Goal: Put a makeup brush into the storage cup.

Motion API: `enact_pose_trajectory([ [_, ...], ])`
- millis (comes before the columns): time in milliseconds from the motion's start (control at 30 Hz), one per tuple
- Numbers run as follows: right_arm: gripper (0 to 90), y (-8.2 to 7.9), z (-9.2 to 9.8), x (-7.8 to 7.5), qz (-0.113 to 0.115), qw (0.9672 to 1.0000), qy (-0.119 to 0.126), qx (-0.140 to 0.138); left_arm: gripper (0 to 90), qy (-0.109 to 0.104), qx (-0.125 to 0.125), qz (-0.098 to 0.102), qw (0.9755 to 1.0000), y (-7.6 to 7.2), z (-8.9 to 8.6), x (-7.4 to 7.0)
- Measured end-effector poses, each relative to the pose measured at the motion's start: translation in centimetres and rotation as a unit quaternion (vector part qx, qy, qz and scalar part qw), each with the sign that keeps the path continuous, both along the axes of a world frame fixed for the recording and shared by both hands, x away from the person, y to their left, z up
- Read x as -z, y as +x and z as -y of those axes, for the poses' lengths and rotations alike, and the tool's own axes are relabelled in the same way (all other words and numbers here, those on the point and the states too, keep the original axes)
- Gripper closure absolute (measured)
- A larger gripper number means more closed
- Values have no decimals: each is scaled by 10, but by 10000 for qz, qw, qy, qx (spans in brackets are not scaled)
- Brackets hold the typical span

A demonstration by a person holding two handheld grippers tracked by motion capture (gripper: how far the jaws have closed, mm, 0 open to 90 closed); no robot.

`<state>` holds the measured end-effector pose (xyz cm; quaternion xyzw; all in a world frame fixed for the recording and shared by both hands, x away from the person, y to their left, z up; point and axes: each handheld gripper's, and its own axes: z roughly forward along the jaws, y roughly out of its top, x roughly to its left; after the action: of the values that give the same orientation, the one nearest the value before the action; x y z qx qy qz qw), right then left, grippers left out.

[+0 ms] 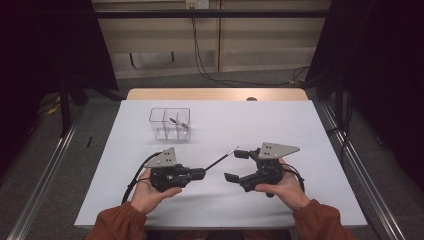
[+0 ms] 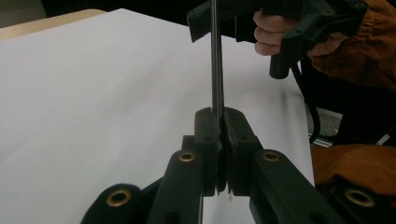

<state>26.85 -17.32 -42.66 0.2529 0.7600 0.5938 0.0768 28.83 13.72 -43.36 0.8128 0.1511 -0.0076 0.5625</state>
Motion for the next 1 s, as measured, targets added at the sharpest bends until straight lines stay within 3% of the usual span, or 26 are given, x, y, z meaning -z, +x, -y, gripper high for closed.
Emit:
enact_pose_trajectory([
  [200, 280, 1, 0, 0, 18, 9999, 135, -30, 853, 17, 36, 0, 10000, 0, 2, 1],
  [267, 374, 2, 0, -1, 25, 9997, 217, -84, 852, 53, 40, 26, 10000, 0, 2, 1],
  [433, 451, 3, 1, 0, -7, 9993, 345, -112, 852, 94, 79, 38, 9999, 0, 4, 3],
  [767, 678, 6, 3, 2, -197, 9980, 567, -222, 852, 206, 206, 16, 9996, -1, 10, 8],
  [1000, 776, 9, 7, 4, -385, 9960, 748, -316, 851, 319, 258, 41, 9991, -3, 13, 11],
])
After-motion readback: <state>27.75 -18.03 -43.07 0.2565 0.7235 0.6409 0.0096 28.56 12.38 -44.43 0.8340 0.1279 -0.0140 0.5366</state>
